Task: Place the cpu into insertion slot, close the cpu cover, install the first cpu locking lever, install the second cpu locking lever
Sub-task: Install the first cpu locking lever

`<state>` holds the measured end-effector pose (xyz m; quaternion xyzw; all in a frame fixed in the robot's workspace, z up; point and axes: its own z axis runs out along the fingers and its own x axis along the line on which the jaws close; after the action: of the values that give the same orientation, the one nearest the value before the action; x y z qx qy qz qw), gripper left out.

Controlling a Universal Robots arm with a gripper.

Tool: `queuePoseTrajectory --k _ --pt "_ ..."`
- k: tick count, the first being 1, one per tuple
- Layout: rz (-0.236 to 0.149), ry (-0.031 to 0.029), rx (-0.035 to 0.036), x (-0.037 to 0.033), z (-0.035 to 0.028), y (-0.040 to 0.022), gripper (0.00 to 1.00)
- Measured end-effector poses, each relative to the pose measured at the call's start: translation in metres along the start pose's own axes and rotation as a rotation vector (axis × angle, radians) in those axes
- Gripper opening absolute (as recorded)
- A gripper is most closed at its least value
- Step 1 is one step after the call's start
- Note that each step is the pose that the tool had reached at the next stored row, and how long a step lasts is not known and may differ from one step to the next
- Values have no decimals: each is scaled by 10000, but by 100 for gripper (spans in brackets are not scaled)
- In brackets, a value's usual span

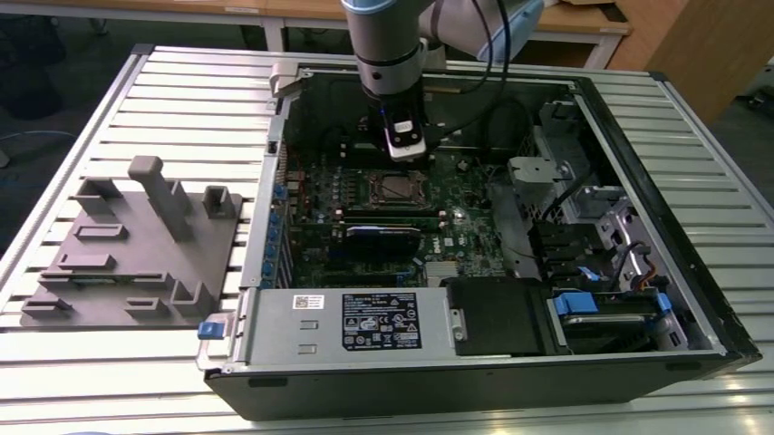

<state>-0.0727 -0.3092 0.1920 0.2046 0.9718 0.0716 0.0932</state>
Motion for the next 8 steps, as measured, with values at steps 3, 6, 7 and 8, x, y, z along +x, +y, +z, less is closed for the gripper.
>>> queuePoseTrajectory --k 3,6,7,8 --pt "1 2 3 -12 1 4 11" --pt "5 17 5 -15 -2 7 11" --pt "5 26 9 -16 -7 8 11" --pt "6 35 11 -18 -15 10 11"
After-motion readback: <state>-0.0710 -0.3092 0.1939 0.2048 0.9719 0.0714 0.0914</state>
